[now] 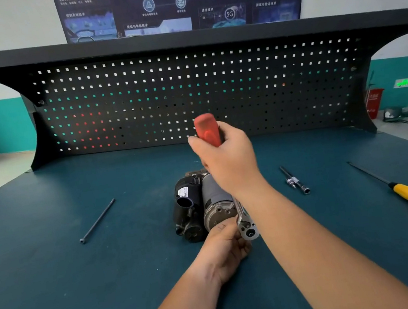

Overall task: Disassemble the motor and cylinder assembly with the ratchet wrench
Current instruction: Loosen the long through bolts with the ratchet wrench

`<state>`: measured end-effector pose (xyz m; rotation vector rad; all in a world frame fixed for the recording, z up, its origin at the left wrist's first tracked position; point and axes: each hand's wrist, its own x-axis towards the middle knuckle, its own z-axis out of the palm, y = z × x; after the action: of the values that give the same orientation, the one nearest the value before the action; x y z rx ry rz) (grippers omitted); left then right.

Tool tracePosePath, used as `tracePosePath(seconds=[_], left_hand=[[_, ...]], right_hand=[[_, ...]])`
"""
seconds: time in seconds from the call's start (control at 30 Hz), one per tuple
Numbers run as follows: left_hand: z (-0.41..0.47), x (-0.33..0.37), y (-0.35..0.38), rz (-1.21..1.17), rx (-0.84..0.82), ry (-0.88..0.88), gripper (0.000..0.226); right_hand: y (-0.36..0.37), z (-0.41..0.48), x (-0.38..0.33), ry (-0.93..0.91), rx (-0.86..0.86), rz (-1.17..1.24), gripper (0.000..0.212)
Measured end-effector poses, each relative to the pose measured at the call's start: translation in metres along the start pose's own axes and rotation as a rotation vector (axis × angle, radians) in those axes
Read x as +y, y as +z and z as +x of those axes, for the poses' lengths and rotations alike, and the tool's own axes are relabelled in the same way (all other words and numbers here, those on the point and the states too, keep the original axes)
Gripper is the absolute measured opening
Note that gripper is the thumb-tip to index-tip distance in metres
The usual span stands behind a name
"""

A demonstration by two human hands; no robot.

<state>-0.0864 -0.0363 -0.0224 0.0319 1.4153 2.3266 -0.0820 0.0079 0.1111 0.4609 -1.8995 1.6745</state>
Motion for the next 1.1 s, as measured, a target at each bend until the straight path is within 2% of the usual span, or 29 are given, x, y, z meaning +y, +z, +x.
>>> tracePosePath(seconds=[0.17, 0.23, 0.43, 0.57, 0.67, 0.77, 0.9, 1.0, 1.1], left_hand=[[-0.003, 0.0, 0.001, -0.014, 0.032, 0.04, 0.023], [-0.003, 0.0, 0.001, -0.04, 0.031, 0.047, 0.027], [-0.003, 0.001, 0.004, -0.052, 0.006, 0.043, 0.018], [-0.004, 0.001, 0.005, -0.043, 0.017, 0.029, 0.018], [-0.004, 0.002, 0.004, -0.05, 0.019, 0.003, 0.018], [-0.005, 0.004, 0.003, -0.051, 0.001, -0.034, 0.018], [-0.004, 0.004, 0.002, -0.035, -0.001, -0.054, 0.021], [-0.004, 0.004, 0.001, -0.027, -0.01, -0.054, 0.012], [-0.001, 0.001, -0.001, 0.028, -0.015, -0.012, 0.023]], right_hand=[[-0.024, -0.001, 0.004, 0.084, 0.128, 0.275, 0.029], [-0.039, 0.001, 0.008, 0.144, 0.252, 0.434, 0.026], [-0.089, -0.009, 0.045, 0.396, 0.697, 0.89, 0.026], [-0.098, -0.023, 0.063, 0.454, 0.826, 0.978, 0.027], [-0.094, -0.019, 0.055, 0.396, 0.763, 0.919, 0.026], [-0.078, -0.006, 0.035, 0.272, 0.594, 0.78, 0.024], [-0.044, 0.0, 0.013, 0.137, 0.312, 0.466, 0.024], [-0.02, -0.002, 0.005, 0.046, 0.145, 0.217, 0.028], [-0.001, -0.005, -0.001, -0.022, 0.047, 0.0, 0.036]])
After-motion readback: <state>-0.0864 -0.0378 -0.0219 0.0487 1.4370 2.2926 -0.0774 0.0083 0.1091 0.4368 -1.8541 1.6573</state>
